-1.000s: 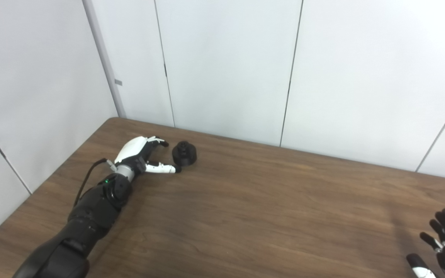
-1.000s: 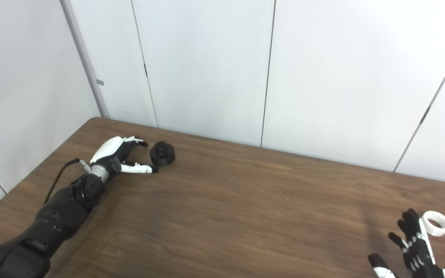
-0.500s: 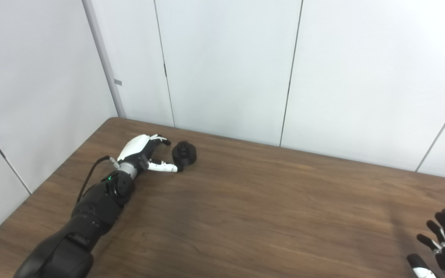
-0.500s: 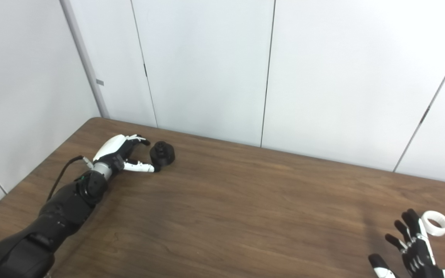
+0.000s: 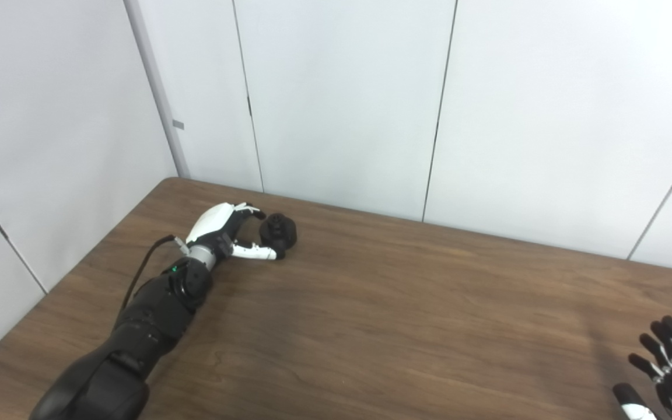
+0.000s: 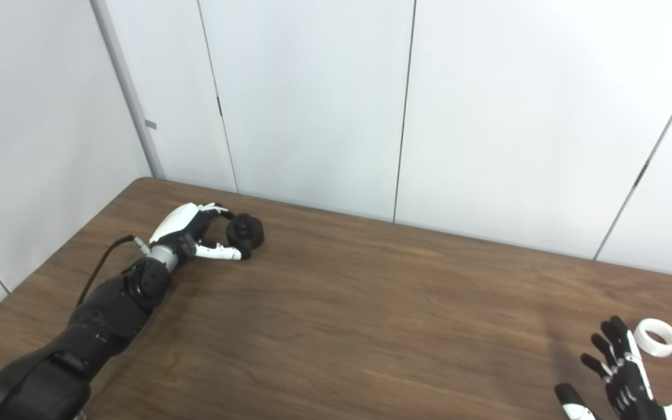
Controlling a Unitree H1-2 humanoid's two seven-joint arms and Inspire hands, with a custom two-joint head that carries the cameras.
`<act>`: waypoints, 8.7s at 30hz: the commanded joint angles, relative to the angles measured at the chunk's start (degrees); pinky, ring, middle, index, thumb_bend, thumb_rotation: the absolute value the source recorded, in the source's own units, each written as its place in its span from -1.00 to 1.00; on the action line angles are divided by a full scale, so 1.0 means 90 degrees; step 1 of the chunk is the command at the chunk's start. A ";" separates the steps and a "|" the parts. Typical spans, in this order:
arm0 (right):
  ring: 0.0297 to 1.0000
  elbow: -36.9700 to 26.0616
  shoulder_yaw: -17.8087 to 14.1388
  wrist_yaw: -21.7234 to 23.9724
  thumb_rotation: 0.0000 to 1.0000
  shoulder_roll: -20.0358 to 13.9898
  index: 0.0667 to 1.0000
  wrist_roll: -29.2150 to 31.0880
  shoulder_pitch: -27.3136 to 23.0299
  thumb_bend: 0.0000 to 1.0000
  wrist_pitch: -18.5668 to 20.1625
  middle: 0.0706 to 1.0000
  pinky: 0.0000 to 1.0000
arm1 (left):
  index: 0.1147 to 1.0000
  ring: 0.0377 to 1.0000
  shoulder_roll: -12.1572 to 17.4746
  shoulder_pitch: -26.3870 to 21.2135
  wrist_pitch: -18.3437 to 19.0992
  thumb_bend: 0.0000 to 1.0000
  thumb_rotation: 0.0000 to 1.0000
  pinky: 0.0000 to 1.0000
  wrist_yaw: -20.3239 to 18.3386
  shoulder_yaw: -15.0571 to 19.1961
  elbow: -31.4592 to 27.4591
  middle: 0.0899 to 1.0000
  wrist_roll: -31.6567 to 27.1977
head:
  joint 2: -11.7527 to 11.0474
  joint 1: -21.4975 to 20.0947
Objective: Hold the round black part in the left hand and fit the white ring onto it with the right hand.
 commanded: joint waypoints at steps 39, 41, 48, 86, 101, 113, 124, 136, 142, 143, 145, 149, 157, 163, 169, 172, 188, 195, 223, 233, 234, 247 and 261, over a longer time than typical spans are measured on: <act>0.88 -0.0652 -0.0008 -0.0130 0.00 0.0425 0.97 0.0220 0.0377 -0.05 0.0692 0.95 0.58 | -0.17 0.92 0.0032 -0.0132 -0.1308 0.05 -0.88 1.00 0.0158 -0.0594 -0.0271 0.48 0.0231 | 0.0164 -0.0046; 0.85 -0.0785 -0.0031 -0.0163 -0.01 0.0442 0.95 0.0134 0.0387 -0.05 0.0756 0.93 0.55 | -0.17 0.94 0.0006 0.0003 -0.1321 0.05 -0.88 1.00 -0.0007 -0.0618 -0.0623 0.49 0.0208 | 0.0180 -0.0081; 0.85 -0.1062 -0.0024 -0.0164 0.06 0.0435 0.95 0.0017 0.0364 0.00 0.0873 0.93 0.55 | -0.17 0.95 -0.0094 0.0593 -0.1274 0.05 -0.88 1.00 -0.0520 -0.0715 -0.2055 0.50 0.0313 | 0.0281 -0.0297; 0.78 -0.2822 0.0374 -0.0234 0.12 0.0836 0.91 -0.0838 0.0003 0.05 0.1523 0.89 0.39 | -0.17 1.00 -0.1227 0.1694 -0.1860 0.05 -0.87 1.00 -0.2221 -0.1715 -0.4774 0.53 0.0362 | 0.0728 -0.1804; 0.79 -0.3447 0.0349 -0.0254 0.08 0.0856 0.86 -0.1048 -0.0071 0.05 0.2073 0.89 0.40 | -0.17 1.00 -0.0994 0.1563 -0.1918 0.05 -0.87 1.00 -0.1818 -0.2013 -0.4724 0.55 0.0641 | 0.0981 -0.2294; 0.75 -0.3997 0.0172 -0.0191 0.11 0.0604 0.83 -0.1429 -0.0438 0.04 0.2717 0.87 0.55 | -0.18 1.00 -0.0806 0.1412 -0.1918 0.05 -0.87 1.00 -0.1411 -0.2219 -0.4723 0.54 0.0898 | 0.1380 -0.2527; 0.77 -0.4336 0.0053 -0.0025 0.08 0.0347 0.82 -0.1382 -0.0695 0.02 0.3142 0.88 0.59 | -0.18 1.00 -0.0627 0.1199 -0.1919 0.05 -0.88 1.00 -0.0904 -0.2438 -0.4542 0.51 0.0974 | 0.1531 -0.2510; 0.78 -0.4407 -0.0025 0.0044 0.07 0.0166 0.82 -0.1358 -0.0801 0.03 0.3202 0.89 0.54 | -0.18 0.99 -0.0472 0.1026 -0.1918 0.05 -0.87 1.00 -0.0639 -0.2722 -0.4380 0.50 0.0922 | 0.1445 -0.2556; 0.80 -0.4636 -0.0138 0.0192 0.07 -0.0074 0.80 -0.1575 -0.0910 0.01 0.3667 0.87 0.48 | -0.18 1.00 -0.0466 0.1005 -0.1919 0.05 -0.87 1.00 -0.0587 -0.2801 -0.4315 0.50 0.0875 | 0.1311 -0.2756; 0.80 -0.4673 -0.0172 0.0211 0.07 -0.0116 0.80 -0.1676 -0.0933 0.01 0.3758 0.87 0.50 | -0.18 1.00 -0.0464 0.1003 -0.1919 0.05 -0.87 1.00 -0.0569 -0.2819 -0.4306 0.50 0.0859 | 0.1292 -0.2800; 0.76 -0.4763 -0.0260 0.0187 0.11 -0.0143 0.77 -0.2028 -0.1011 0.06 0.4061 0.82 0.55 | -0.18 1.00 -0.0474 0.1022 -0.1918 0.05 -0.87 1.00 -0.0591 -0.2813 -0.4314 0.50 0.0838 | 0.1267 -0.2857; 0.79 -0.4866 -0.0570 0.0277 0.03 -0.0350 0.75 -0.2334 -0.1429 0.09 0.4762 0.79 0.63 | -0.17 1.00 -0.0519 0.1065 -0.1919 0.05 -0.87 1.00 -0.0591 -0.2825 -0.4318 0.51 0.0786 | 0.1198 -0.2980; 0.73 -0.4251 -0.1333 0.0750 -0.28 -0.1327 0.59 -0.2265 -0.2211 0.16 0.4877 0.73 0.45 | -0.17 1.00 -0.0656 0.1036 -0.1920 0.05 -0.87 1.00 -0.0472 -0.2999 -0.4132 0.54 0.0768 | 0.1041 -0.3287; 0.65 -0.3290 -0.1513 0.0463 -0.23 -0.1873 0.50 -0.2075 -0.2120 0.24 0.4207 0.62 0.33 | -0.17 1.00 -0.0694 0.1059 -0.1919 0.05 -0.87 1.00 -0.0393 -0.3050 -0.4038 0.55 0.0764 | 0.0861 -0.3472; 0.85 -0.2106 -0.1736 0.0190 -0.40 -0.1987 0.51 -0.1657 -0.1943 0.33 0.3630 0.74 0.73 | -0.17 1.00 -0.0634 0.1078 -0.1920 0.05 -0.87 1.00 -0.0253 -0.3147 -0.4008 0.56 0.0698 | 0.0730 -0.3495; 0.87 -0.1631 -0.1740 0.0146 -0.45 -0.2071 0.53 -0.1616 -0.1957 0.35 0.3518 0.77 0.76 | -0.17 1.00 -0.0594 0.1072 -0.1920 0.05 -0.87 1.00 -0.0225 -0.3186 -0.4004 0.57 0.0662 | 0.0689 -0.3514; 0.99 0.0259 -0.0460 0.0761 -0.35 -0.3433 0.46 -0.2302 -0.2475 0.71 0.3677 0.80 0.93 | -0.17 1.00 -0.0412 0.1037 -0.1920 0.05 -0.87 1.00 -0.0070 -0.3369 -0.3986 0.57 0.0501 | 0.0519 -0.3826; 1.00 0.0519 0.0447 0.1442 -0.44 -0.4045 0.49 -0.3006 -0.3137 0.82 0.3853 0.84 0.78 | -0.17 1.00 -0.0290 0.1055 -0.1920 0.05 -0.87 1.00 -0.0055 -0.3399 -0.3981 0.57 0.0426 | 0.0425 -0.4098; 0.98 0.1499 0.2060 0.2046 -0.58 -0.3880 0.49 -0.4320 -0.4410 0.87 0.2906 0.81 0.93 | -0.17 1.00 -0.0121 0.1196 -0.1920 0.05 -0.88 1.00 -0.0061 -0.3528 -0.4014 0.56 0.0385 | 0.0098 -0.4351; 0.98 0.1745 0.2101 0.2010 -0.54 -0.3753 0.51 -0.4497 -0.4493 0.79 0.2679 0.82 0.91 | -0.17 1.00 -0.0097 0.1209 -0.1920 0.05 -0.88 1.00 -0.0138 -0.3512 -0.4067 0.57 0.0349 | 0.0114 -0.4311; 0.98 0.1759 0.2106 0.2021 -0.55 -0.3744 0.51 -0.4497 -0.4500 0.79 0.2667 0.82 0.92 | -0.17 1.00 -0.0095 0.1208 -0.1920 0.05 -0.88 1.00 -0.0133 -0.3516 -0.4069 0.57 0.0352 | 0.0098 -0.4311; 1.00 0.1924 0.2247 0.1994 -0.49 -0.3752 0.49 -0.4784 -0.4559 0.89 0.2471 0.85 1.00 | -0.17 1.00 -0.0031 0.1284 -0.1920 0.05 -0.88 1.00 -0.0159 -0.3507 -0.4148 0.56 0.0310 | 0.0033 -0.4356; 1.00 0.1988 0.2346 0.2084 -0.46 -0.3737 0.47 -0.5090 -0.4578 1.00 0.2487 0.96 1.00 | -0.17 1.00 0.0000 0.1344 -0.1919 0.05 -0.88 1.00 -0.0213 -0.3471 -0.4211 0.58 0.0310 | -0.0022 -0.4412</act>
